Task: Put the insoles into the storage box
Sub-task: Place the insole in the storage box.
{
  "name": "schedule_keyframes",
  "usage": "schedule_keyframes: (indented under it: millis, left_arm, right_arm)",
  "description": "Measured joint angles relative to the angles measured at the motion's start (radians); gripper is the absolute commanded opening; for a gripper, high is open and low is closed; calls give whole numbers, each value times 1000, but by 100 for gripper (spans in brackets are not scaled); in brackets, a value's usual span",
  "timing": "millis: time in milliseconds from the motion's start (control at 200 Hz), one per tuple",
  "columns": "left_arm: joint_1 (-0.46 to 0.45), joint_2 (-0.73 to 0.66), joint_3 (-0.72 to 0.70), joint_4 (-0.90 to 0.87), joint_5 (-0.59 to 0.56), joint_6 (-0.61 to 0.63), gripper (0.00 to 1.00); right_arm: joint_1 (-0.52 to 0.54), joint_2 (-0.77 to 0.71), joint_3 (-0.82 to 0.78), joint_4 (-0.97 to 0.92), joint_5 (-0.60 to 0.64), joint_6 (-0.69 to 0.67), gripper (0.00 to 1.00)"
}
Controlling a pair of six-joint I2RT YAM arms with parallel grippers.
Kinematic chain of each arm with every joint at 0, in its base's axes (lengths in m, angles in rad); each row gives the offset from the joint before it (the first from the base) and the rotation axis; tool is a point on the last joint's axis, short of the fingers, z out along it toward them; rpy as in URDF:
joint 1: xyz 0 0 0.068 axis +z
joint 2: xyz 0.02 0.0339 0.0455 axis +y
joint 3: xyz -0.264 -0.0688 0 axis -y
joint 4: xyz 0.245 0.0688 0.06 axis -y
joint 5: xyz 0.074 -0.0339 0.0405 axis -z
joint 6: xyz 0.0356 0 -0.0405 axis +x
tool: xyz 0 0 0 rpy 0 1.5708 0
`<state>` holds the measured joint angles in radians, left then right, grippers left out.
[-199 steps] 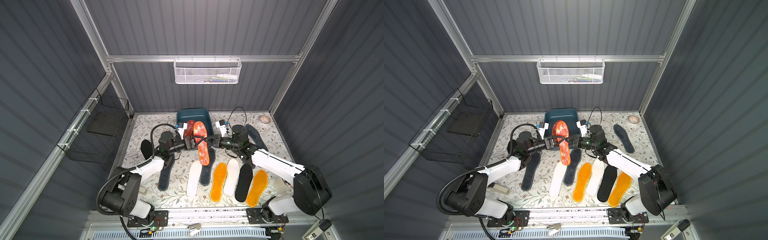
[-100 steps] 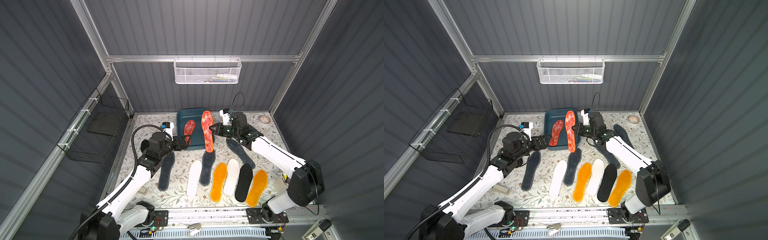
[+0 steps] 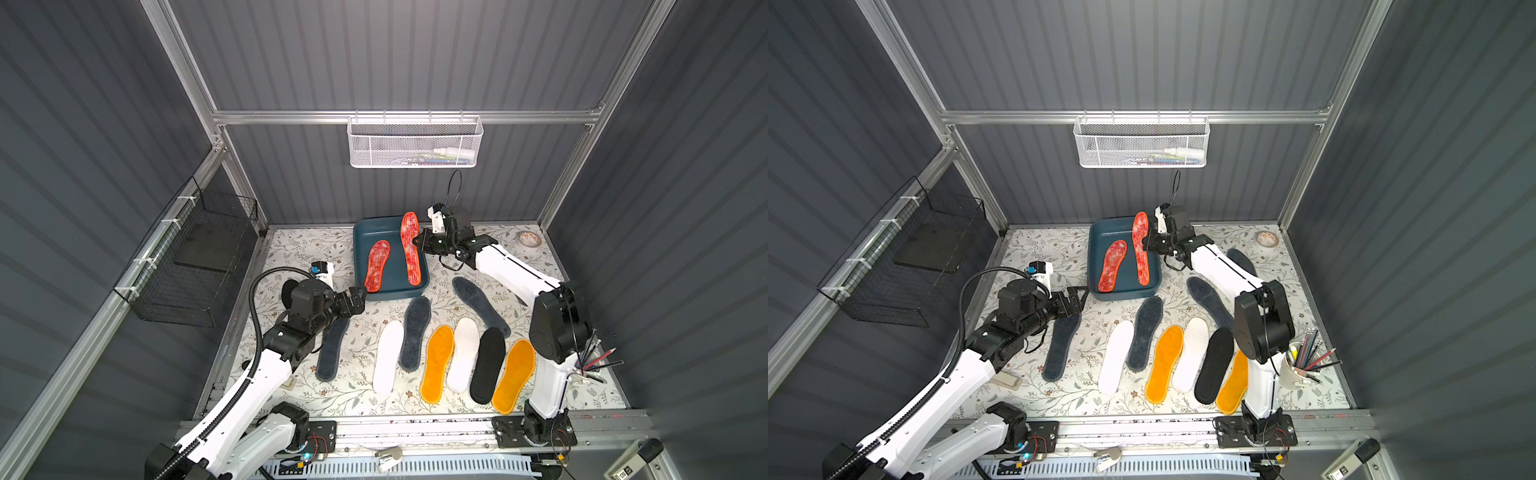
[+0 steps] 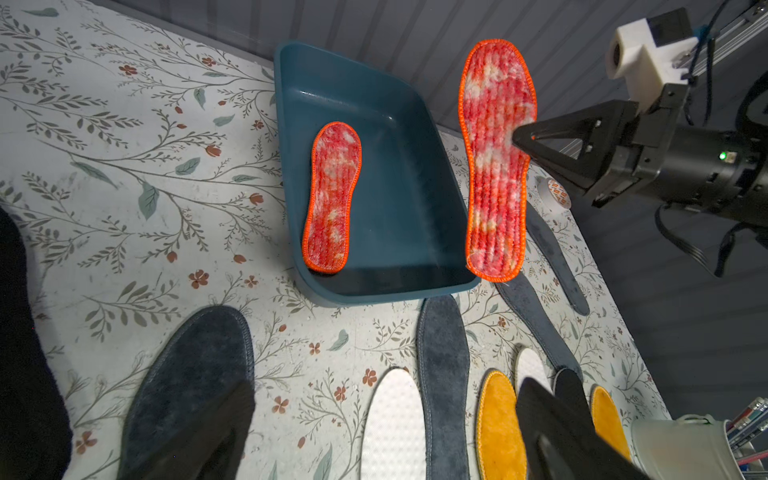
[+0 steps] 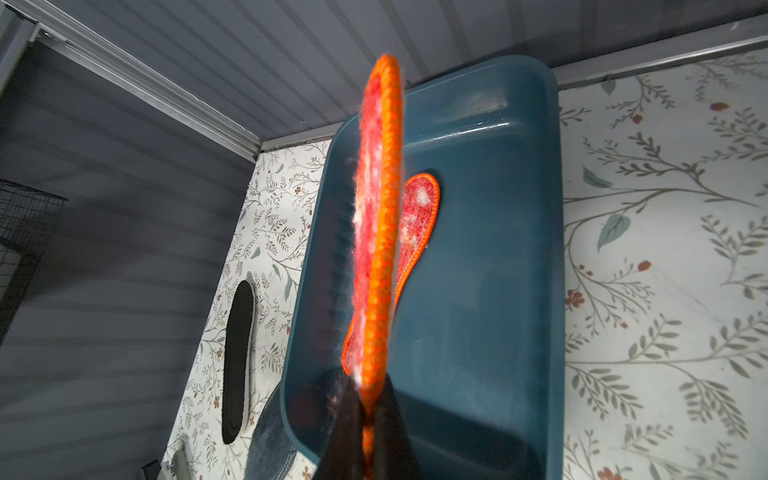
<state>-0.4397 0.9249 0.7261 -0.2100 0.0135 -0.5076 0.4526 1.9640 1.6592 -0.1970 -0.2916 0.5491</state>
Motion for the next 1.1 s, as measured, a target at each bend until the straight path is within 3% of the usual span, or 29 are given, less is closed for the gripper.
schedule_keyframes:
  millis: [465,1101]
  left_arm:
    - [0,-13,-10,-16,-7,0,99]
    - [0,-12,-16,-23,-8,0,99]
  right_arm:
    - [-1,231,210,-9,-34,12,0]
    - [2,402,308,-60,-44,26,0]
